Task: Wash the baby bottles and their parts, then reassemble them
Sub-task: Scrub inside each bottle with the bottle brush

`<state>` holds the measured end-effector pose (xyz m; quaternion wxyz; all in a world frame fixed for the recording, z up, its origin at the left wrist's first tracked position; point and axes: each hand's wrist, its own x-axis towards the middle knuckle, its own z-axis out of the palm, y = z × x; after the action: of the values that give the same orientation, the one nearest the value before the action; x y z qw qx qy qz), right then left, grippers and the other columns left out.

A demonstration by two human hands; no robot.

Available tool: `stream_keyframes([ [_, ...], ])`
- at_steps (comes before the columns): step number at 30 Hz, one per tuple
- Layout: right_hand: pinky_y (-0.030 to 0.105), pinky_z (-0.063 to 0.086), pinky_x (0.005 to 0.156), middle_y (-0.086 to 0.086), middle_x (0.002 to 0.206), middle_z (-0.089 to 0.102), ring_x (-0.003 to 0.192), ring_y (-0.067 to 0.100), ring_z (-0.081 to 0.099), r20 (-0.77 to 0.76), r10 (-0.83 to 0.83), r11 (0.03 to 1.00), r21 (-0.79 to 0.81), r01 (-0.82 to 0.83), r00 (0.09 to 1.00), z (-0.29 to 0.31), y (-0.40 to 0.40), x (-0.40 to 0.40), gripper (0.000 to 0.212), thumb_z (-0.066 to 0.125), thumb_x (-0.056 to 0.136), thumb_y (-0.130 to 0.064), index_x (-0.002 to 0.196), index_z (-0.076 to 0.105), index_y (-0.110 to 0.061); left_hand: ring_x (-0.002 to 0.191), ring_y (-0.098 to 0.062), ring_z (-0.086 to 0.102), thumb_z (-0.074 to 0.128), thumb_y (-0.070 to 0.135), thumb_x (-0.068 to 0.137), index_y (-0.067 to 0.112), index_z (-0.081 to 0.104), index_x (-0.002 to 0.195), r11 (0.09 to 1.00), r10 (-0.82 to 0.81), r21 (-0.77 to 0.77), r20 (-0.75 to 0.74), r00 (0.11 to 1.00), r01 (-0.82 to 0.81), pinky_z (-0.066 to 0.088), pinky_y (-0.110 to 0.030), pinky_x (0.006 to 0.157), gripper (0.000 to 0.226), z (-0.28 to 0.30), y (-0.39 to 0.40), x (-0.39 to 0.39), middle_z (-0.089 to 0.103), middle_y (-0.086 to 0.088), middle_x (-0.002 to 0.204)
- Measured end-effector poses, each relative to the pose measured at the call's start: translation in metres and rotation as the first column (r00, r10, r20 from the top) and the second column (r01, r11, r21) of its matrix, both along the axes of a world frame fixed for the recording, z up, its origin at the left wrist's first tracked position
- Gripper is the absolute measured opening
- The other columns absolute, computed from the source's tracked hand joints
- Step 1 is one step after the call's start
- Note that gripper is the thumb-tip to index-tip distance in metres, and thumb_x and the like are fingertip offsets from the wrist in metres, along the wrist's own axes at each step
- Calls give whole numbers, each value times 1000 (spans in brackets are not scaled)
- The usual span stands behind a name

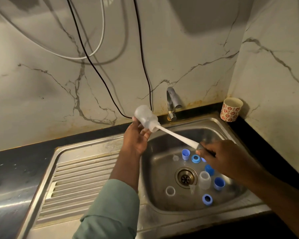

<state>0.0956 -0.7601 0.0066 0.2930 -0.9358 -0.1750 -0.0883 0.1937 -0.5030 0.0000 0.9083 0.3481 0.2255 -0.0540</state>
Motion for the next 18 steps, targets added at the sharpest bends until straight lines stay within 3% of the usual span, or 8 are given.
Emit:
stream_keyframes([
  [3, 23, 50, 60, -6, 69, 61, 60, 8, 58, -10, -9, 964, -264, 6, 1000, 0, 4, -2, 20, 53, 97, -36, 91, 63, -20, 116, -38, 61, 46, 74, 89, 5, 51, 130, 992, -125, 3, -47, 991, 125, 46, -57, 105, 80, 14, 4, 5, 61, -20, 125],
  [4, 26, 51, 60, -6, 68, 62, 59, 7, 58, -73, 7, 975, -221, -23, 997, -1, 9, -4, 22, 53, 96, -37, 90, 64, -18, 109, -34, 62, 50, 81, 82, 6, 54, 125, 991, -132, -13, -36, 991, 131, 47, -54, 103, 87, 20, 3, 7, 64, -17, 115],
  [6, 22, 43, 45, -5, 54, 58, 43, 6, 50, -393, 70, 981, 196, 9, 917, 2, 19, -9, 31, 58, 94, -38, 74, 66, -16, 85, -23, 65, 59, 80, 77, 6, 58, 112, 988, -135, -66, 26, 990, 137, 57, -41, 85, 81, 27, 2, 6, 65, -9, 92],
  [8, 18, 34, 34, 2, 56, 54, 36, 8, 40, -750, 367, 769, 577, 275, 550, 6, 23, -14, 35, 56, 94, -42, 88, 71, -10, 63, -18, 66, 58, 73, 80, 11, 59, 104, 941, -192, -231, 233, 953, 246, 60, -31, 60, 66, 28, 3, 1, 66, -5, 75],
  [10, 15, 30, 32, 6, 61, 51, 36, 7, 36, -753, 562, 648, 659, 382, 343, 4, 22, -19, 43, 53, 93, -44, 104, 68, -6, 60, -22, 69, 54, 70, 80, 11, 57, 107, 901, -181, -308, 376, 909, 306, 61, -33, 58, 65, 33, 4, -3, 69, -8, 73],
  [13, 17, 31, 34, 8, 62, 55, 38, 9, 38, -732, 480, 658, 665, 353, 483, 3, 26, -16, 39, 60, 84, -47, 99, 72, -13, 90, -29, 69, 46, 74, 87, 12, 57, 114, 964, -234, -53, 310, 922, 262, 61, -44, 77, 68, 40, 2, 6, 69, -15, 104],
  [16, 21, 34, 36, 3, 54, 57, 38, 12, 42, -623, 183, 781, 562, 272, 761, 4, 24, -12, 22, 64, 85, -41, 83, 75, -22, 101, -31, 69, 57, 44, 99, 8, 59, 120, 943, 101, 316, 27, 995, -104, 60, -45, 82, 42, 28, 10, 8, 66, -19, 124],
  [18, 23, 38, 40, -1, 48, 54, 39, 8, 45, -410, 30, 912, 385, 144, 912, -1, 20, -7, 21, 61, 91, -32, 75, 72, -23, 109, -34, 65, 53, 54, 98, 7, 56, 127, 965, 131, 232, -6, 991, -126, 57, -48, 90, 55, 26, 11, 3, 62, -19, 128],
])
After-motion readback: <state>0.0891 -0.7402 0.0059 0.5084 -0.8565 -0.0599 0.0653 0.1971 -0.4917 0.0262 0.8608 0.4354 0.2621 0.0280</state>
